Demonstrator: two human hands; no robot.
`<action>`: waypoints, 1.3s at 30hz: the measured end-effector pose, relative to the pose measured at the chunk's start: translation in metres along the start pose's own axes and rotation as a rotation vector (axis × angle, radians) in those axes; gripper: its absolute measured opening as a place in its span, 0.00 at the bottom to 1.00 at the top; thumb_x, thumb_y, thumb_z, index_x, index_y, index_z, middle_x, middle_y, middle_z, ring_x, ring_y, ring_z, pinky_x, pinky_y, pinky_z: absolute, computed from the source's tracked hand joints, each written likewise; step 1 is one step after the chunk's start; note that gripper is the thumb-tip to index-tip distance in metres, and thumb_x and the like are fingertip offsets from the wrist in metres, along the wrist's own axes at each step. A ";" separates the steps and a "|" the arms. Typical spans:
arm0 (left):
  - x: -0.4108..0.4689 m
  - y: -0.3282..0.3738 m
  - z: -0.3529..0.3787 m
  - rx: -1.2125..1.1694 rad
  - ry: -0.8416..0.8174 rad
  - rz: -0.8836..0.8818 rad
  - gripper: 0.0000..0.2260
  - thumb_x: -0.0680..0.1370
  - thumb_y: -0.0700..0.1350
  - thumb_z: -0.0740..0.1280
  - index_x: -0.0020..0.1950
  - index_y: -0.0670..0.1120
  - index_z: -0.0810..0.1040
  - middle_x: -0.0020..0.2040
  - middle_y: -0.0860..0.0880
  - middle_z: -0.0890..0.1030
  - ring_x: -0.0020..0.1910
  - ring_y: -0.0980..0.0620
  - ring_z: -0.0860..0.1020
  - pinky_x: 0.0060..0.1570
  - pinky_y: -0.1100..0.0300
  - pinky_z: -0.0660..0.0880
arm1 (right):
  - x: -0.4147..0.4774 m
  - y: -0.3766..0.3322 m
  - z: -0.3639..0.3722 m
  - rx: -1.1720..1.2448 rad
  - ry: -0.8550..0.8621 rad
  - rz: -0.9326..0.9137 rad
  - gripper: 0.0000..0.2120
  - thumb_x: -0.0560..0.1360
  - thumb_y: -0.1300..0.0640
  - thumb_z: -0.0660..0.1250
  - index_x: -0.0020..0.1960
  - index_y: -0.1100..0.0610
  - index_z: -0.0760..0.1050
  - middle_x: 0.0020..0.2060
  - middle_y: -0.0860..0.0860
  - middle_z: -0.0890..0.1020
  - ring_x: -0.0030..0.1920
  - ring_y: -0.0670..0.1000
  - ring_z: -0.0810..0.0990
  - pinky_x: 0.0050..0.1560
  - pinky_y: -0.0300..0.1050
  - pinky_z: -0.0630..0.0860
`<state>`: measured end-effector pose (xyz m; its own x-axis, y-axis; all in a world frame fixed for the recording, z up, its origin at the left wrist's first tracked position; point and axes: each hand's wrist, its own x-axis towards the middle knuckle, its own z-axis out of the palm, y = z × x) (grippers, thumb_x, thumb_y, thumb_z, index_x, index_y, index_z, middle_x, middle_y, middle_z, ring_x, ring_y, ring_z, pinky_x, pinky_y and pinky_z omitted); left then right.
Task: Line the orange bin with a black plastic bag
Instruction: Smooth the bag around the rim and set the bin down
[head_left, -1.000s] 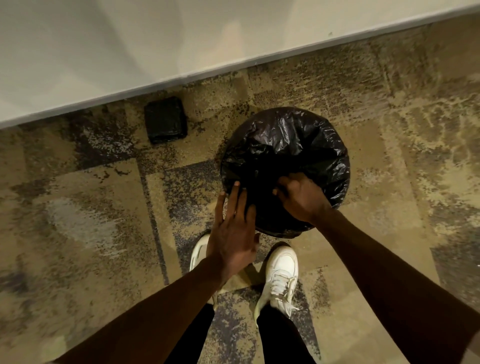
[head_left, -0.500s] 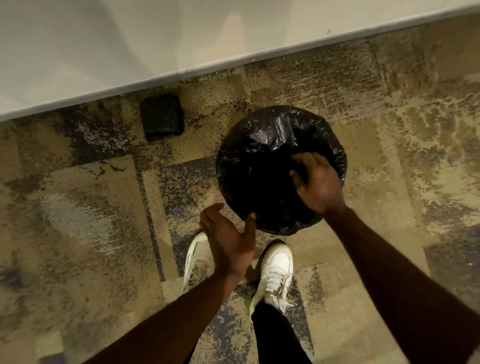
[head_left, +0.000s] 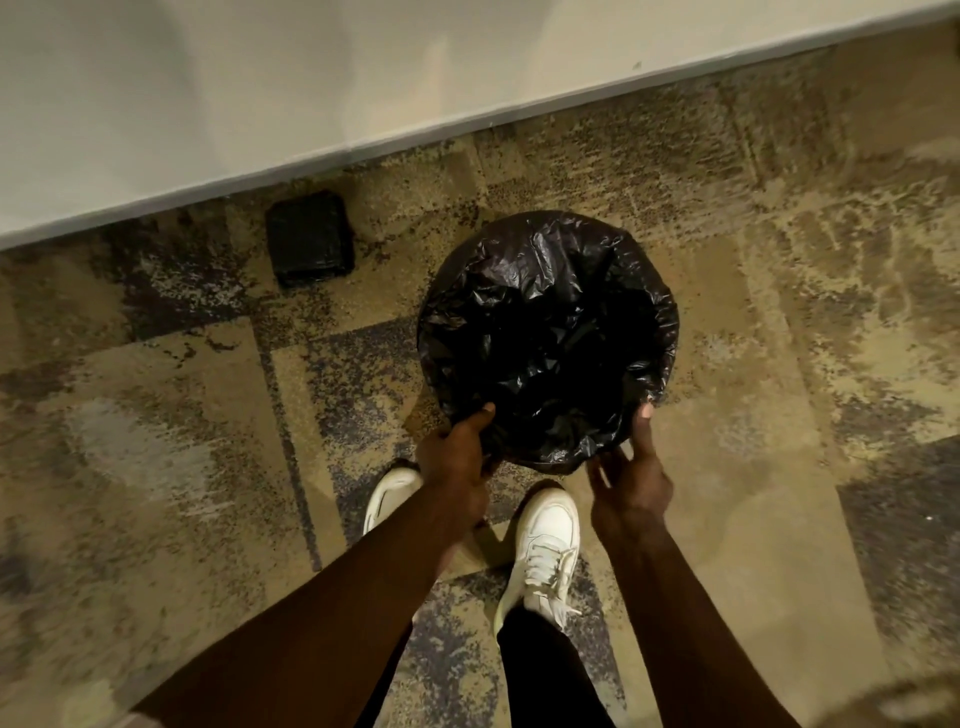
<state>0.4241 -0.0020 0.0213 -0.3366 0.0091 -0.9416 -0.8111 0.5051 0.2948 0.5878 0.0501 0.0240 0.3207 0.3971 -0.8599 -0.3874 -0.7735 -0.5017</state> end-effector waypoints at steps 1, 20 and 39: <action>0.001 -0.001 -0.001 -0.031 -0.036 -0.014 0.11 0.72 0.43 0.82 0.50 0.44 0.84 0.47 0.44 0.89 0.49 0.41 0.87 0.50 0.43 0.86 | -0.001 0.003 0.000 0.037 -0.054 0.055 0.32 0.69 0.37 0.79 0.63 0.57 0.80 0.59 0.56 0.87 0.62 0.56 0.85 0.66 0.54 0.79; 0.013 0.005 -0.014 0.107 -0.161 0.112 0.09 0.73 0.49 0.82 0.49 0.50 0.87 0.49 0.47 0.91 0.49 0.45 0.88 0.54 0.48 0.82 | 0.013 0.011 0.001 0.123 -0.385 0.155 0.15 0.72 0.59 0.76 0.58 0.58 0.86 0.57 0.56 0.88 0.63 0.57 0.84 0.67 0.51 0.78; 0.026 0.056 -0.014 0.164 -0.014 0.282 0.08 0.76 0.45 0.76 0.51 0.42 0.84 0.54 0.43 0.87 0.55 0.42 0.86 0.56 0.43 0.85 | -0.019 0.012 0.019 -0.008 0.116 -0.031 0.35 0.66 0.50 0.86 0.64 0.67 0.78 0.53 0.57 0.88 0.54 0.57 0.88 0.55 0.57 0.86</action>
<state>0.3637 0.0144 0.0156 -0.5295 0.1793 -0.8292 -0.5989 0.6132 0.5150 0.5602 0.0427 0.0319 0.4309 0.3614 -0.8269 -0.3691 -0.7656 -0.5269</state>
